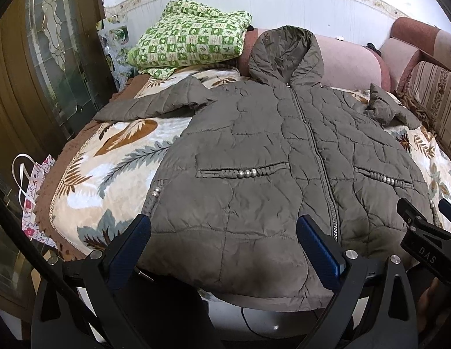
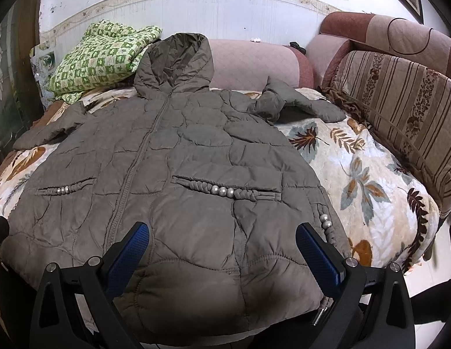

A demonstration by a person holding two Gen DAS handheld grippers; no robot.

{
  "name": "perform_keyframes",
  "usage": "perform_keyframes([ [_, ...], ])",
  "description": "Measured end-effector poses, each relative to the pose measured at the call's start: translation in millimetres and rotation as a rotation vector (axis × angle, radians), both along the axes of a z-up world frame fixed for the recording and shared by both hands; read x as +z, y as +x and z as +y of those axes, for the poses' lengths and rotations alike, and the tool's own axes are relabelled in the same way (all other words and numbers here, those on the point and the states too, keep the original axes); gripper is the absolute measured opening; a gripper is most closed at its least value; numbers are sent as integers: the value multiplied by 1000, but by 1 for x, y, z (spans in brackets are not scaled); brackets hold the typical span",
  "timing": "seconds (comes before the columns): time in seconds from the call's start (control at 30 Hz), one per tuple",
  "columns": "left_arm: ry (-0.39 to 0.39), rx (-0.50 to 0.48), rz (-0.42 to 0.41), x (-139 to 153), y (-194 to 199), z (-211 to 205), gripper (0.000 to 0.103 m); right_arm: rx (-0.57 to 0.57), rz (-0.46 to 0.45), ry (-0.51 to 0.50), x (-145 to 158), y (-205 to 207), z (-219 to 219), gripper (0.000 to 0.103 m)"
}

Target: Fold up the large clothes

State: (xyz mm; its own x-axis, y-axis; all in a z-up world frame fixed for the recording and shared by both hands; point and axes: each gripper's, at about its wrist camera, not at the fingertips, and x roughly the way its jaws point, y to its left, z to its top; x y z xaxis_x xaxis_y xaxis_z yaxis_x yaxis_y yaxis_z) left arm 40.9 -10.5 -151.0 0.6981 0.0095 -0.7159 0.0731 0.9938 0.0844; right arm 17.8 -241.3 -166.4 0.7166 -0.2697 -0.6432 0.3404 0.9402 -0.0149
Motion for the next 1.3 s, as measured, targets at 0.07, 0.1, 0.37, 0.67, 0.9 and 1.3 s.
perform_keyframes([
  [0.07, 1, 2, 5, -1, 1, 0, 100, 2, 3, -3, 0, 0, 0, 102],
  [0.1, 0, 3, 6, -2, 2, 0, 100, 2, 3, -3, -1, 0, 1, 102],
  [0.37, -4, 2, 20, -5, 5, 0, 100, 4, 8, 0, -2, 2, 2, 102],
  [0.67, 5, 25, 28, -7, 11, 5, 100, 6, 7, 3, -3, 4, 2, 102],
  [0.9, -37, 145, -59, 12, 53, 54, 100, 51, -11, -1, 1, 10, 5, 102],
  [1.3, -110, 356, -19, 24, 182, 192, 100, 87, -43, 12, 30, 37, 3, 102],
])
